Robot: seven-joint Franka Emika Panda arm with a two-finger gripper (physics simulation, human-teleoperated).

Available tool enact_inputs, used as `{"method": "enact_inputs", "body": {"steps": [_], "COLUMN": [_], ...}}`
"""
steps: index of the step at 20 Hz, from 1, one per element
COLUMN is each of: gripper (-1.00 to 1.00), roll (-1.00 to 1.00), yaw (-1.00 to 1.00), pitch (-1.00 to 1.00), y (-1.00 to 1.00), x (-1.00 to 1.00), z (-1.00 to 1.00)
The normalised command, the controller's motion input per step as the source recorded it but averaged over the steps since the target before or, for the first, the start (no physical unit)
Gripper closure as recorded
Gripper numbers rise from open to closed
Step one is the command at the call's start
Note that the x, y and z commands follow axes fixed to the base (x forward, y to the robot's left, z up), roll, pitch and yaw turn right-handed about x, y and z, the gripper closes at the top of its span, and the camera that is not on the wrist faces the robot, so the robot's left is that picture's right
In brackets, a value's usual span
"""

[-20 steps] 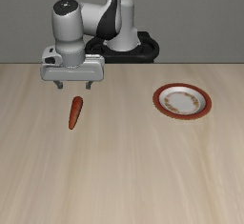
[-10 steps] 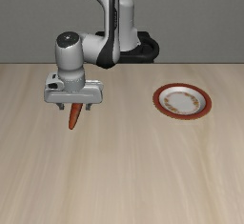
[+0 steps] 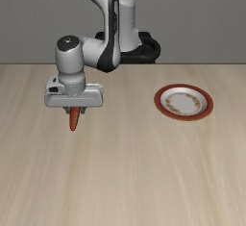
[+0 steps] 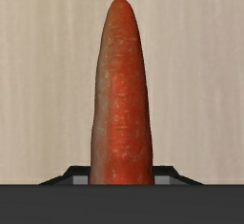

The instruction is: Pick the carrot on the table and place it on the plate

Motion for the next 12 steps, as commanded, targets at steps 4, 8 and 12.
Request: {"method": "enact_inputs", "body": {"steps": [4,8,12], "gripper": [1.0,1.0,1.0], "roll": [0.0,0.0,0.0], "yaw": [0.0,0.0,0.0], "pitch": [0.0,0.0,0.0], "y": [0.0,0.0,0.0], "x": [0.0,0.0,0.0], "z": [0.0,1.0,1.0]}}
